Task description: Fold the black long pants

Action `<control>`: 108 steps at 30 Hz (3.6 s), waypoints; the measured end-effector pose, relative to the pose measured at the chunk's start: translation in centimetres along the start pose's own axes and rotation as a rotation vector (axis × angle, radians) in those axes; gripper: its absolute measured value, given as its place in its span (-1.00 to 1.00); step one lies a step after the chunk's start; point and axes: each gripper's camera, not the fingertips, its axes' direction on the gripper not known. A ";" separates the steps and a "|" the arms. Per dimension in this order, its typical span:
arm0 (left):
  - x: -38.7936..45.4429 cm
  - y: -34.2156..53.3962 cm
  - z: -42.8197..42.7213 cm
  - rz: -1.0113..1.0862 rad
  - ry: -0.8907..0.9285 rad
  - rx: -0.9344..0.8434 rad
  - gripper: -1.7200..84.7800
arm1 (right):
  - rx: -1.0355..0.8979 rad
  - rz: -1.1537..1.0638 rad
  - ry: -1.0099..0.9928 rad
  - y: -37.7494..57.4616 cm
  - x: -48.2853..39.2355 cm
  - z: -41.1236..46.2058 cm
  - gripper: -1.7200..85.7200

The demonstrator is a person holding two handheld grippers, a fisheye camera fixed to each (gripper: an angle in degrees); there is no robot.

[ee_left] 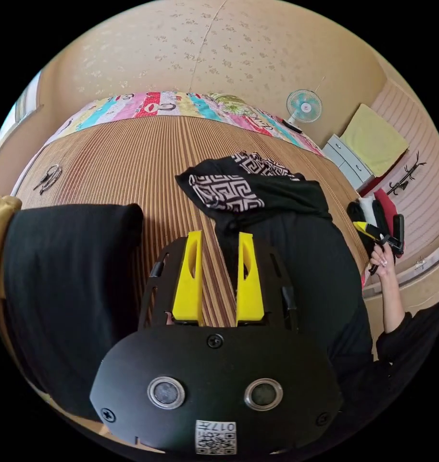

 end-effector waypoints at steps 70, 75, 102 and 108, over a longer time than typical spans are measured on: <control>-15.4 20.1 -10.4 -0.217 0.891 0.059 -0.98 | -0.221 0.008 -0.521 16.5 14.0 -13.0 -0.93; -16.3 21.4 -12.6 -0.155 1.109 0.116 -0.98 | -0.014 -0.188 -0.701 18.0 12.4 -19.5 -0.93; -15.2 4.6 -2.0 -0.504 0.565 0.493 -0.97 | 0.277 0.310 -0.431 -3.5 20.0 -7.3 -0.94; -15.0 1.0 4.0 -0.538 0.442 0.417 -0.92 | 0.200 0.450 -0.297 -7.6 22.1 0.3 -0.88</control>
